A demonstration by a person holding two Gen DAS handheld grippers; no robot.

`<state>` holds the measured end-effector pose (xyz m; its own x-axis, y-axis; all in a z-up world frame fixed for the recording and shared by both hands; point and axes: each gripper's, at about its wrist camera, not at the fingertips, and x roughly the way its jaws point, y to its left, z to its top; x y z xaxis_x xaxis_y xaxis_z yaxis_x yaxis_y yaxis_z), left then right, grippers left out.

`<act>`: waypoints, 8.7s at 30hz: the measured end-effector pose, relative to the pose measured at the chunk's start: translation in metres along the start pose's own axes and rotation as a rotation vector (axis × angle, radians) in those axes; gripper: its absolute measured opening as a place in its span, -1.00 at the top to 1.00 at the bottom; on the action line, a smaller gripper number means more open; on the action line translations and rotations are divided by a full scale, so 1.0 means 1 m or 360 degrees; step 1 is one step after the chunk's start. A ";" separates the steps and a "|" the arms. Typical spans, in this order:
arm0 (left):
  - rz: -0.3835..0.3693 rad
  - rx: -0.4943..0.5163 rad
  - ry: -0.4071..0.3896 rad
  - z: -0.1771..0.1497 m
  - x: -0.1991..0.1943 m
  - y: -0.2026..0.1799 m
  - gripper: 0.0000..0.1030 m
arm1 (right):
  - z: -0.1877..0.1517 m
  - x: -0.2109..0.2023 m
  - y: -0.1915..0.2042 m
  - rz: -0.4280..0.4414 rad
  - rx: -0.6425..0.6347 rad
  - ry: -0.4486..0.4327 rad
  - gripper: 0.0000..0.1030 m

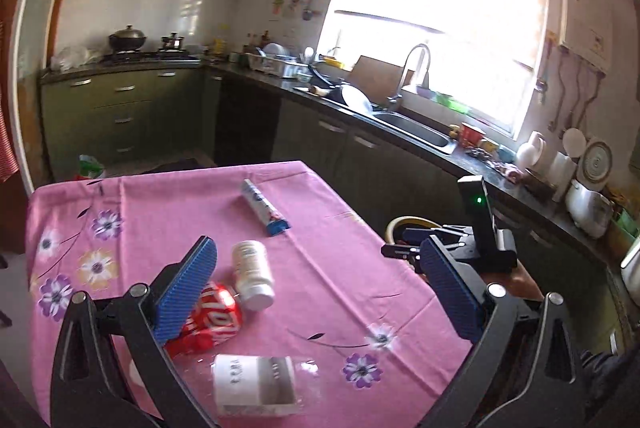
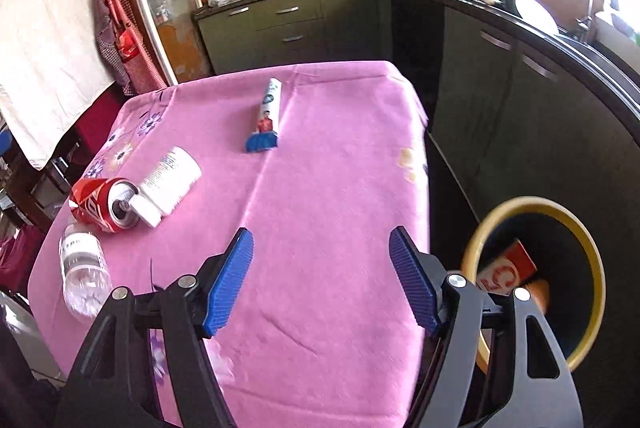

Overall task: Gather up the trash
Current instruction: 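Grasp the white tube with a printed man with the right gripper, then carry the white tube over the bin and open the right gripper, then lower the left gripper around the white pill bottle and close, then carry the pill bottle over the bin and open the left gripper, then grasp the clear water bottle with the right gripper, then carry the water bottle over the bin and open the right gripper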

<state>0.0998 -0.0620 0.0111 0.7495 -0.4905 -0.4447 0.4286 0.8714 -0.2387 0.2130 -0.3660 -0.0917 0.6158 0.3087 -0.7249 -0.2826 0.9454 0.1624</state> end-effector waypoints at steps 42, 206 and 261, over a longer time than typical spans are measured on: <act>0.0094 -0.0110 0.0026 -0.030 -0.025 0.055 -0.88 | 0.069 0.091 0.040 -0.0078 -0.0027 0.0101 0.41; -0.0508 0.0151 0.0356 0.045 0.077 -0.109 -0.87 | -0.128 -0.117 -0.055 0.0010 0.0274 -0.0229 -0.30; 0.0164 -0.0390 -0.0023 -0.048 -0.119 0.096 -0.87 | -0.056 0.074 0.277 0.0575 -0.1380 0.0859 -0.25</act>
<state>0.0272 0.0806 -0.0002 0.7905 -0.3977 -0.4657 0.2160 0.8927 -0.3956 0.1394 -0.0873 -0.1374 0.0468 0.2666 -0.9627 -0.9368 0.3463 0.0504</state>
